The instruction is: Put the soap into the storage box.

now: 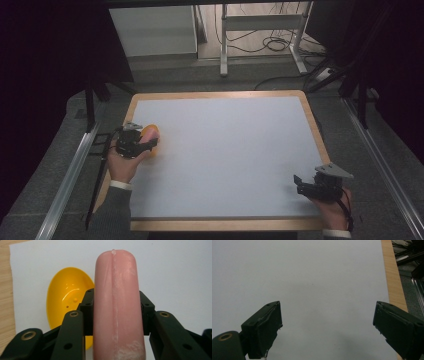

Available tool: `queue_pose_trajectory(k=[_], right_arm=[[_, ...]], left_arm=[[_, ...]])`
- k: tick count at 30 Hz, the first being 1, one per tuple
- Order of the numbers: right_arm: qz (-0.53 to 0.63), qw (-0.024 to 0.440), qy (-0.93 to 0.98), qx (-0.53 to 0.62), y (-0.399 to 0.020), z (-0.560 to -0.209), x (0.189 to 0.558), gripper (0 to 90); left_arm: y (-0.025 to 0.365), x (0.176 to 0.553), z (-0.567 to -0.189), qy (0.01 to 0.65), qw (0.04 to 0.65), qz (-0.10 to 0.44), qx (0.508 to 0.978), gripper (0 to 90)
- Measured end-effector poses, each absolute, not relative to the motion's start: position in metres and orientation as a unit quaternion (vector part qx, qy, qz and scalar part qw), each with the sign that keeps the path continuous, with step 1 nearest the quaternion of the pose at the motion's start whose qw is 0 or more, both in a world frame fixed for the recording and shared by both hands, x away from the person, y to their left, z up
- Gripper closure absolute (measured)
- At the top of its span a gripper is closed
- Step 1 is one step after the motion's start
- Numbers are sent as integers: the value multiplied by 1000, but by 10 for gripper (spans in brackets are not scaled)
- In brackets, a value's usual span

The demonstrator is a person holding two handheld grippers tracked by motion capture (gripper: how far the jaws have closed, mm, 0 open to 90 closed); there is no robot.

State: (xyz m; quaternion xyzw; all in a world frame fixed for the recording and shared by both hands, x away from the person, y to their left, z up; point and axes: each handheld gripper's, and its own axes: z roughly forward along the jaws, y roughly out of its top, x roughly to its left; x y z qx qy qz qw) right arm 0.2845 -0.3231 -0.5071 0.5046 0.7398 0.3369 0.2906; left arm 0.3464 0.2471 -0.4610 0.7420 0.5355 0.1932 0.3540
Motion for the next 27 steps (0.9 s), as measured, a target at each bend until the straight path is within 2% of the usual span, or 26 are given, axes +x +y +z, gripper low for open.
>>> queue_pose_trajectory(k=[27], right_arm=[[334, 294, 740, 505, -323, -508, 285, 80]], left_arm=[[263, 381, -479, 571, 323, 193, 729, 598]])
